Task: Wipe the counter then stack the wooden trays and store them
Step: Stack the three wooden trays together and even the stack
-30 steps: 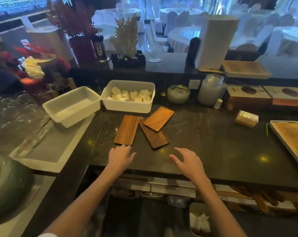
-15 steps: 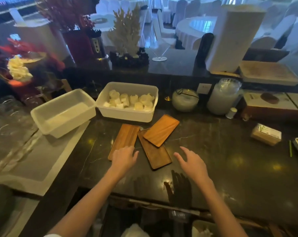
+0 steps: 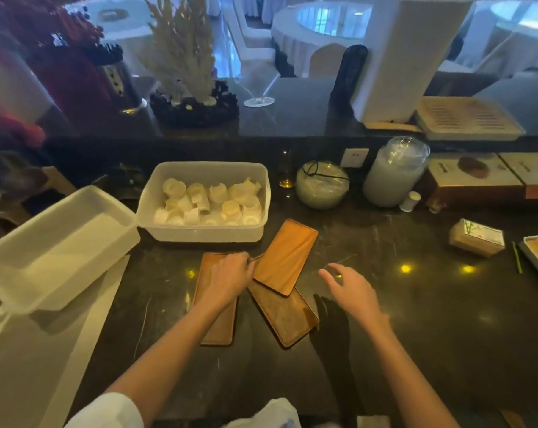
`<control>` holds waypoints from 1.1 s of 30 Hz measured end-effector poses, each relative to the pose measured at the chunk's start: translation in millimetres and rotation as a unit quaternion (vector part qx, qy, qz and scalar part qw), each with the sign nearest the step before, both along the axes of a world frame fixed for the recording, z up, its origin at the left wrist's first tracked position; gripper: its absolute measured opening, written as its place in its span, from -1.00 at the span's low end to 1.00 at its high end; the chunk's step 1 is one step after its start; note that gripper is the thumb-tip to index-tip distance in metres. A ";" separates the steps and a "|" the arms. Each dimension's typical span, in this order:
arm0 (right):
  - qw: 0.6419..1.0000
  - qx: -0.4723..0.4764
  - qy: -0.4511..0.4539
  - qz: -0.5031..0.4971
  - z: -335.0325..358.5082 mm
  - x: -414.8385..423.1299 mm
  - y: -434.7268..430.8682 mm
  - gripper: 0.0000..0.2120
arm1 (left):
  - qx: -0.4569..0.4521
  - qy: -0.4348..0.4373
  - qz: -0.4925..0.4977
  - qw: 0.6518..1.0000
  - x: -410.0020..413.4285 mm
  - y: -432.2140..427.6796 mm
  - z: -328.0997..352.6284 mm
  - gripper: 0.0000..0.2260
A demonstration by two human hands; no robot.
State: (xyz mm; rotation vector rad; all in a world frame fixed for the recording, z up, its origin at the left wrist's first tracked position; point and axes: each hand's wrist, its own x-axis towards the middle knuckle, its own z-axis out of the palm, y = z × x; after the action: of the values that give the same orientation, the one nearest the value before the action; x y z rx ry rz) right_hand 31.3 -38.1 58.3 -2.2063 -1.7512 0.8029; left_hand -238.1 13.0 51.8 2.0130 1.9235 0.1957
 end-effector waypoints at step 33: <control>0.903 -0.170 0.366 -0.149 -71.2 3.5 105.4 -0.72 | -0.279 -0.474 0.222 0.805 74.8 65.6 -60.3 -0.65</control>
State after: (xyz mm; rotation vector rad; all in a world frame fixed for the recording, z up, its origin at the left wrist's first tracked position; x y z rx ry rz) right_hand 34.8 67.3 -12.9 -1.8829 -0.9372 1.6672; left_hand -163.3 78.6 -8.5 0.7720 1.4581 0.5500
